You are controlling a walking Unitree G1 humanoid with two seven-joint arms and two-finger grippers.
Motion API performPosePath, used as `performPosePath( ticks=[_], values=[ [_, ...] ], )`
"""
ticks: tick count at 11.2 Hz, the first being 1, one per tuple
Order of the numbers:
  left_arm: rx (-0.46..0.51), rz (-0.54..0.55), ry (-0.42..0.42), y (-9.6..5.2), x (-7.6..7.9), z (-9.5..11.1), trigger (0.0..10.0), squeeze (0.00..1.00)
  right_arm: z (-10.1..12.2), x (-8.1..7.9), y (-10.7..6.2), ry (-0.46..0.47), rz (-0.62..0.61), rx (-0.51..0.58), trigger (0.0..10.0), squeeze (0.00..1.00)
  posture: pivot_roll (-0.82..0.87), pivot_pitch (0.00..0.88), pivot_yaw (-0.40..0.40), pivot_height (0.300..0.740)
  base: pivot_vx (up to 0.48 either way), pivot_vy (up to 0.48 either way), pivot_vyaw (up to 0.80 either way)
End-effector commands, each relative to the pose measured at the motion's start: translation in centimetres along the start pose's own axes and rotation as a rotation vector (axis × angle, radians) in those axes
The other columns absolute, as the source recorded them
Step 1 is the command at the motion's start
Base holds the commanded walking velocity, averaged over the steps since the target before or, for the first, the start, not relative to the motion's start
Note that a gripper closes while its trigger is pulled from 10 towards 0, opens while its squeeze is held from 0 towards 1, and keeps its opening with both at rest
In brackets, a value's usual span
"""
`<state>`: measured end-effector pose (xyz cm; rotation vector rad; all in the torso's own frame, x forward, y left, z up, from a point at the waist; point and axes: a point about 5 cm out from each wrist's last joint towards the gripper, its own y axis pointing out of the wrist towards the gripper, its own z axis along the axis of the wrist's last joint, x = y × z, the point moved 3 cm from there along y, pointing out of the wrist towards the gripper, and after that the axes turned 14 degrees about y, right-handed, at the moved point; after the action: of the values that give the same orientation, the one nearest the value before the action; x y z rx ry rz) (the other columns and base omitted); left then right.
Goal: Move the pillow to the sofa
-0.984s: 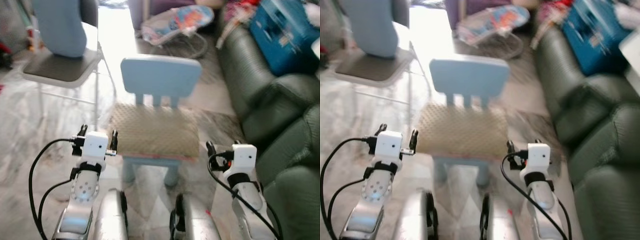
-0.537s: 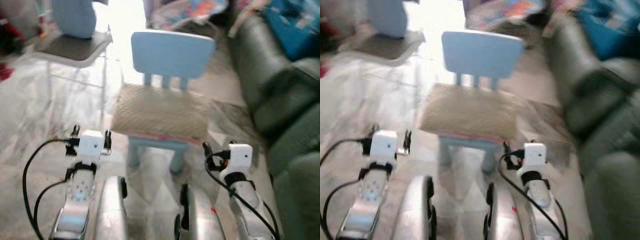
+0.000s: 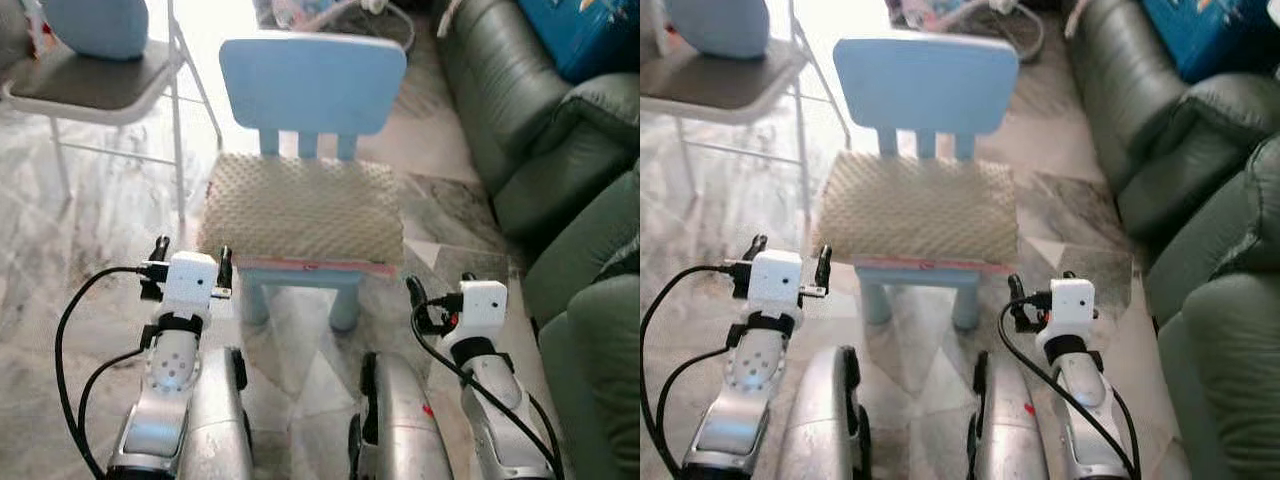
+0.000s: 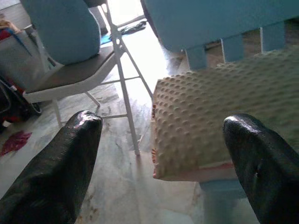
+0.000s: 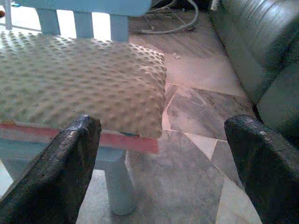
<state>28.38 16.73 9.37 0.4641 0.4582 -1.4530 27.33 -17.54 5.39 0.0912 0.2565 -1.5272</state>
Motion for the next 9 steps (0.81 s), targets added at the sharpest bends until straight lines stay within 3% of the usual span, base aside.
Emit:
performPosePath(
  ticks=[1,3,6,9],
  values=[
    [-0.02,0.002,0.008,-0.3,0.1,-0.3,10.0,0.0,-0.5,0.2,-0.4,-0.001,-0.002,-0.018,10.0,0.0,-0.02,0.179,-0.034,0.515,0.0,0.0,0.0],
    [-0.013,-0.005,-0.009,-0.2,0.1,-0.1,10.0,0.0,-0.4,0.2,-0.4,-0.001,0.001,-0.02,10.0,0.0,-0.03,0.182,-0.036,0.515,0.0,0.0,0.0],
    [-0.003,-0.012,-0.014,-0.1,0.2,0.1,10.0,0.0,-0.5,0.1,-0.3,-0.01,0.009,-0.027,10.0,0.0,-0.03,0.185,-0.039,0.515,0.328,0.0,0.0],
    [-0.008,-0.025,-0.026,-0.4,0.4,-0.1,10.0,0.0,0.0,-1.2,0.5,-0.106,0.095,-0.02,10.0,0.0,-0.03,0.182,-0.055,0.515,0.398,0.0,0.0]
  ],
)
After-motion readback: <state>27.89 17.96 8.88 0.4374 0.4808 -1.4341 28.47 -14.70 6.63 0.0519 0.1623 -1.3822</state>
